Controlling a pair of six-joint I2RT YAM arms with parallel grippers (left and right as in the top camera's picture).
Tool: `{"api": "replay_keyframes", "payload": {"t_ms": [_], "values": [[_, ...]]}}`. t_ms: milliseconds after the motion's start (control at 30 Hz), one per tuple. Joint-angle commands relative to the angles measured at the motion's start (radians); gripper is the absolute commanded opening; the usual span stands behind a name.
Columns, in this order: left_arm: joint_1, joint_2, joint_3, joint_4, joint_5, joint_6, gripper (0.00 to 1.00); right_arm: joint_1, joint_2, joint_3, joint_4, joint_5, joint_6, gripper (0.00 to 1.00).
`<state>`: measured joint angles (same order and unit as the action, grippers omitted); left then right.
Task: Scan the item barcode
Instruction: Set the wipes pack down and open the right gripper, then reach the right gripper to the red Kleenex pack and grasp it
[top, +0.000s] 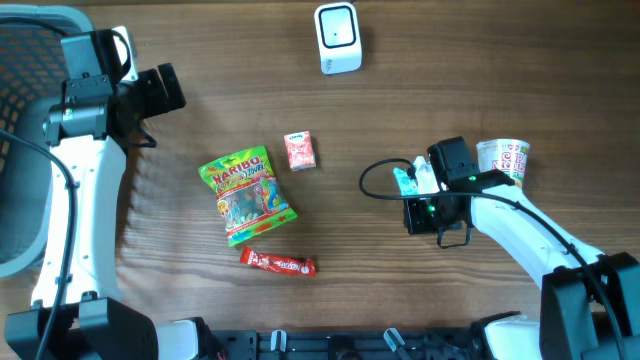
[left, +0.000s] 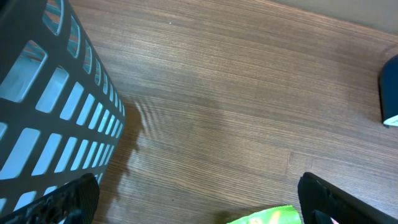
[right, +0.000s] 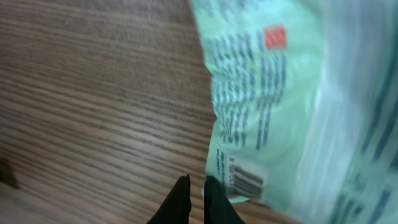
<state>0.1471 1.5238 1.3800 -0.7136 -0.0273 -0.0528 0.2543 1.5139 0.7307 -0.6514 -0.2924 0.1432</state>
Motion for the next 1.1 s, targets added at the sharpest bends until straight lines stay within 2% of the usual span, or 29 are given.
{"api": "replay_keyframes", "payload": {"t_ms": [0,133,200,300,367,433,533,633,667,767,800,900,933,967,1000,1033,1067], "values": [[0.008,-0.009,0.008,0.002,0.008,0.016,1.00,0.004,-0.010,0.053,-0.023,-0.059,0.013,0.12],[0.008,-0.009,0.008,0.002,0.008,0.015,1.00,0.005,-0.020,0.214,-0.131,-0.128,0.016,0.23],[0.008,-0.009,0.008,0.002,0.008,0.016,1.00,0.025,-0.019,0.338,-0.218,-0.128,0.018,0.40],[0.008,-0.009,0.008,0.002,0.008,0.016,1.00,0.076,-0.015,0.486,-0.289,-0.126,0.016,0.56],[0.008,-0.009,0.008,0.002,0.008,0.016,1.00,0.110,-0.011,0.566,-0.308,-0.110,0.016,0.78],[0.008,-0.009,0.008,0.002,0.008,0.016,1.00,0.160,0.004,0.645,-0.306,-0.082,0.016,0.84],[0.008,-0.009,0.008,0.002,0.008,0.016,1.00,0.235,0.079,0.746,-0.295,-0.081,0.017,0.84],[0.008,-0.009,0.008,0.002,0.008,0.016,1.00,0.293,0.185,0.782,-0.202,-0.041,0.017,0.75],[0.008,-0.009,0.008,0.002,0.008,0.016,1.00,0.304,0.215,0.782,-0.166,-0.042,0.017,0.75],[0.008,-0.009,0.008,0.002,0.008,0.016,1.00,0.312,0.315,0.782,-0.074,-0.042,0.017,0.96],[0.008,-0.009,0.008,0.002,0.008,0.015,1.00,0.306,0.367,0.782,-0.033,-0.051,0.026,1.00],[0.008,-0.009,0.008,0.002,0.008,0.016,1.00,0.290,0.467,0.782,0.053,-0.127,0.042,1.00],[0.008,-0.009,0.008,0.003,0.008,0.016,1.00,0.286,0.498,0.782,0.074,-0.149,0.042,0.97],[0.008,-0.009,0.008,0.002,0.008,0.016,1.00,0.282,0.529,0.782,0.090,-0.158,0.042,0.89],[0.008,-0.009,0.008,0.002,0.008,0.016,1.00,0.279,0.556,0.782,0.098,-0.158,0.043,0.70],[0.008,-0.009,0.008,0.002,0.008,0.016,1.00,0.277,0.570,0.782,0.104,-0.163,0.045,0.62],[0.008,-0.009,0.008,0.003,0.008,0.015,1.00,0.272,0.588,0.782,0.113,-0.182,0.048,0.57]]}}
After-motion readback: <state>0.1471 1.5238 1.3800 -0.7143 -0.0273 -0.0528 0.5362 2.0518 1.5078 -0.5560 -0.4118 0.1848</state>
